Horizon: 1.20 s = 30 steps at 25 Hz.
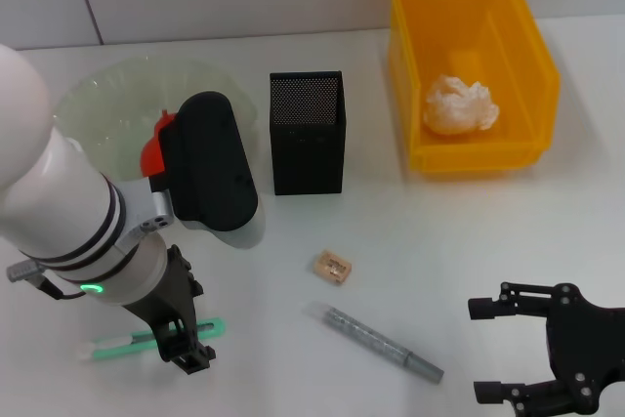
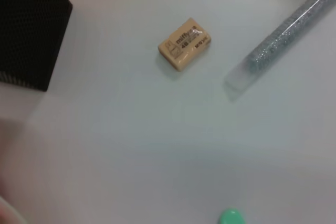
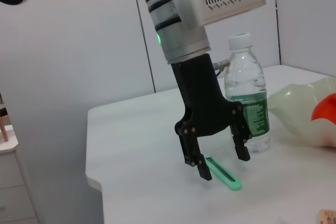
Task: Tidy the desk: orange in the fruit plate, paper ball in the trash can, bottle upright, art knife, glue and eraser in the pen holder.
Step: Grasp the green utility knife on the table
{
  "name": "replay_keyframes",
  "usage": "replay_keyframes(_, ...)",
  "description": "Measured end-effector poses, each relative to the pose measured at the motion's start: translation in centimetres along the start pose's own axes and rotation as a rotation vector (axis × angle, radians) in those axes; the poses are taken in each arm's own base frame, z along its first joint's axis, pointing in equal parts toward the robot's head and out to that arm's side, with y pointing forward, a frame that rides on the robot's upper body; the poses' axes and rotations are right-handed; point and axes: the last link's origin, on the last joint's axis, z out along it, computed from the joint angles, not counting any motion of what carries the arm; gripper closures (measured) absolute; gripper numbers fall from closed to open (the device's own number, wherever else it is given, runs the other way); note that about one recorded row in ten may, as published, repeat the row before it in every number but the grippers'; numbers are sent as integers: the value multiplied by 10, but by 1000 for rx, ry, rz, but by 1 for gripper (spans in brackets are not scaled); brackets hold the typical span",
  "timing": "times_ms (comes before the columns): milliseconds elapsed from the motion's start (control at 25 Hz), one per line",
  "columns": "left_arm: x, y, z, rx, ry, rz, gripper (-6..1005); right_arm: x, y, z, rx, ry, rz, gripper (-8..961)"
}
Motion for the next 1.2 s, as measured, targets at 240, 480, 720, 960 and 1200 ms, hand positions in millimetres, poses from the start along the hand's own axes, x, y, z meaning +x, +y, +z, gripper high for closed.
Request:
replay_keyframes(240, -2, 0, 3, -8, -12, -7, 310, 0, -1, -1, 2, 1, -9, 120)
replay_keyframes(480, -4, 0, 6, -16, -25, -9, 329, 0, 0, -1, 3, 2, -9, 120)
replay_keyframes(720, -2, 0, 6, -10, -23, 2, 348, 1, 0, -1, 2, 3, -8, 120)
replay_keyframes(960, -1, -1, 5, 1, -31, 10, 387, 1, 1, -1, 2, 2, -5, 120)
replay_keyframes(1200, -2, -2, 5, 7, -35, 10, 436, 3, 2, -1, 1, 7, -1, 120)
